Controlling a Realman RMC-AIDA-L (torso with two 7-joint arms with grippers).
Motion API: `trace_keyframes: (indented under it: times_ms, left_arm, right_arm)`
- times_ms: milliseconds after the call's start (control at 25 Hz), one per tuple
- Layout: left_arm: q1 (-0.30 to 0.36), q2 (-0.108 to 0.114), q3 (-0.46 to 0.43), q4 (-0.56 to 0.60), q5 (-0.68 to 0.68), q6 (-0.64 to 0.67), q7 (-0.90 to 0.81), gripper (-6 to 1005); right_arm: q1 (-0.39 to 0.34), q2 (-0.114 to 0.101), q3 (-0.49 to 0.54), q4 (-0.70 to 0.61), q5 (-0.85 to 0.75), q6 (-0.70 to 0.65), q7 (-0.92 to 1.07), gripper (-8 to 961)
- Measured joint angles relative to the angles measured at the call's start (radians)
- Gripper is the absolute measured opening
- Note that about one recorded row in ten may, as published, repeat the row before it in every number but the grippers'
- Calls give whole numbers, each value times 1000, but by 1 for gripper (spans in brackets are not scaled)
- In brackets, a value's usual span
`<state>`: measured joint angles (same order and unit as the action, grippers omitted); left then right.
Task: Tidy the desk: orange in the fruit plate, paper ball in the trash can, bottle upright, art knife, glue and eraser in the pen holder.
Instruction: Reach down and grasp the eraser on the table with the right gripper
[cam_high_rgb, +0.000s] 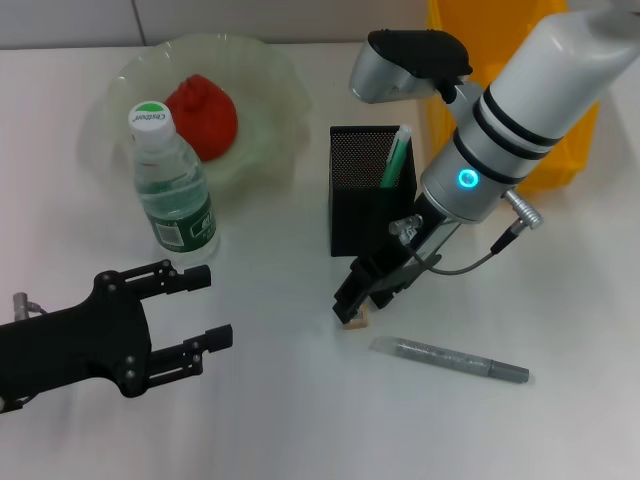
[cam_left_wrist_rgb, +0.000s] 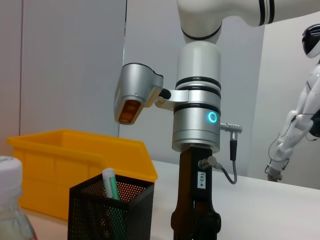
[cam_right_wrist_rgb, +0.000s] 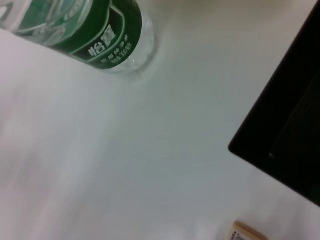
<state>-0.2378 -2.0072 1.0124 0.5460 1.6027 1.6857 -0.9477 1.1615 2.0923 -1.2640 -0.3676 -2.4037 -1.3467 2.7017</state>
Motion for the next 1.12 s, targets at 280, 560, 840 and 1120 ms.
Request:
trace_keyframes:
  times_ms: [280, 560, 840, 1120]
  left_arm:
    - [0, -7, 0, 0, -2, -7, 14, 662]
    - [0, -10, 0, 0, -2, -9, 26, 662]
    - [0, -10, -11, 0, 1, -9, 26, 661]
    - [-1, -12, -17, 0, 5, -11, 26, 662]
  right_arm:
    - [3, 0, -19, 10, 25, 7, -6, 578]
    - [7, 0, -86, 16, 76, 22, 0, 579]
    - [0, 0, -87, 17, 76, 23, 1, 579]
    - [0, 0, -87, 19, 76, 23, -3, 541]
